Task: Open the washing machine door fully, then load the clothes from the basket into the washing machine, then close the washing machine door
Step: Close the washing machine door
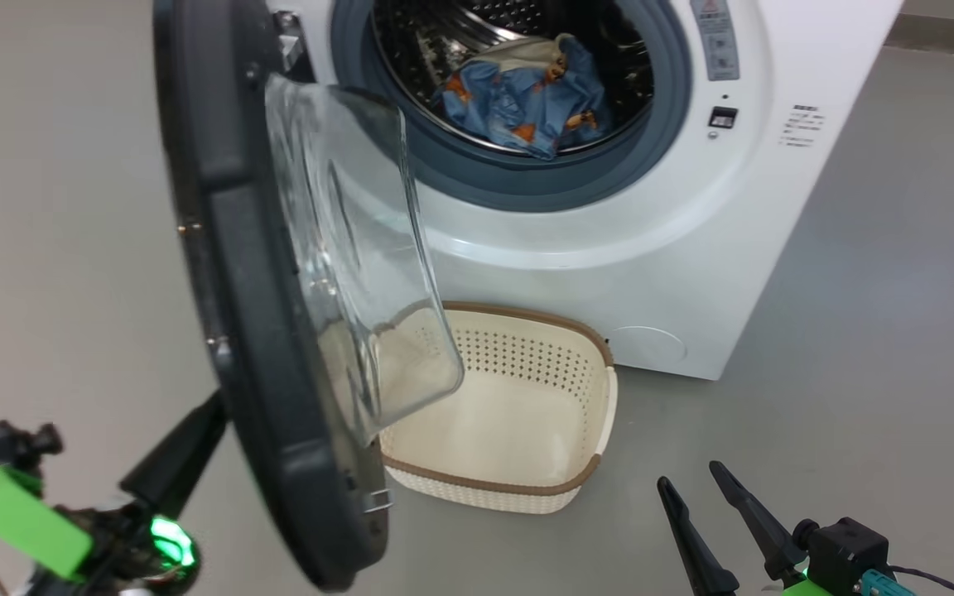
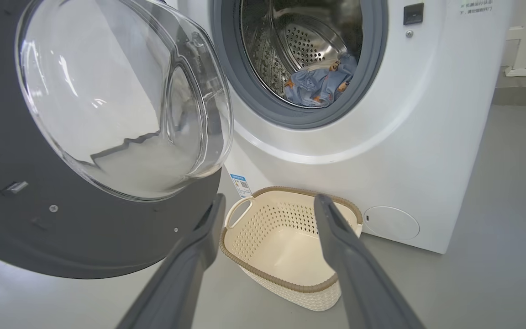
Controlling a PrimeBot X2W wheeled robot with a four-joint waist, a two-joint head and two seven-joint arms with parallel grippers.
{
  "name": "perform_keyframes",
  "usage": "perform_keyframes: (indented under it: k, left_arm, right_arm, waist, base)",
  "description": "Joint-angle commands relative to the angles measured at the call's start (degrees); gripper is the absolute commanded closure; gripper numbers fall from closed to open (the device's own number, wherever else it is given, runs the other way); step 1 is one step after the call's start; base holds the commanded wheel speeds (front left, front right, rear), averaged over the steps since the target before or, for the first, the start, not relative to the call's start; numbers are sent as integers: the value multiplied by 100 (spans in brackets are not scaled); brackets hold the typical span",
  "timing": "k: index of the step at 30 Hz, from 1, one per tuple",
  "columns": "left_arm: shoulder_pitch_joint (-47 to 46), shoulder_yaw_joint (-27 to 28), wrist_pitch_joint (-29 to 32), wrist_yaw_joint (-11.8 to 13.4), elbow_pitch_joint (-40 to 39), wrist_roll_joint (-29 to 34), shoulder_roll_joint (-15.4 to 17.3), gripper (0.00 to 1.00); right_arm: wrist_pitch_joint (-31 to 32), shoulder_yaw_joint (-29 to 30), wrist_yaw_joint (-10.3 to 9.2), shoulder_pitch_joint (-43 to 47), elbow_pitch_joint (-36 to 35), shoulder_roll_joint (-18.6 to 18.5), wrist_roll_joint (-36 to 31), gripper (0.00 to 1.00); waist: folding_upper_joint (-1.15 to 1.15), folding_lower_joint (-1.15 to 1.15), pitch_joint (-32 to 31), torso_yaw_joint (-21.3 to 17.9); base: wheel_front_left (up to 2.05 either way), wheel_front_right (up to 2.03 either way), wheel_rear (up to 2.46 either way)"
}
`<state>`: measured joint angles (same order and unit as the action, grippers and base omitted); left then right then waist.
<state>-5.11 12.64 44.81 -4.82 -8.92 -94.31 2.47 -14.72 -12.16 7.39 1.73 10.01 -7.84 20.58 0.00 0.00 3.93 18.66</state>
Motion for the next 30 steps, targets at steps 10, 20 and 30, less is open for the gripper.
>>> perform_keyframes:
  k: [10, 20, 30]
  left_arm:
    - [-535, -1180, -1282, -201, 115, 41, 42, 100]
    - [-1391, -1616, -2207, -259, 1117, 368, 42, 100]
    - [-2169, -1872, -2751, -266, 1820, 419, 42, 100]
  right_arm:
    - [-28, -148, 10, -20, -101, -3, 0, 0]
    - [-28, -236, 10, -58, -90, -4, 17, 0]
    - [-28, -238, 10, -63, -74, -19, 34, 0]
  waist:
    - [0, 0, -190, -713]
    - [0, 0, -218, -1404]
    - [0, 0, -151, -1945]
  base:
    - [0, 0, 0]
    - [0, 0, 0]
    - [0, 0, 0]
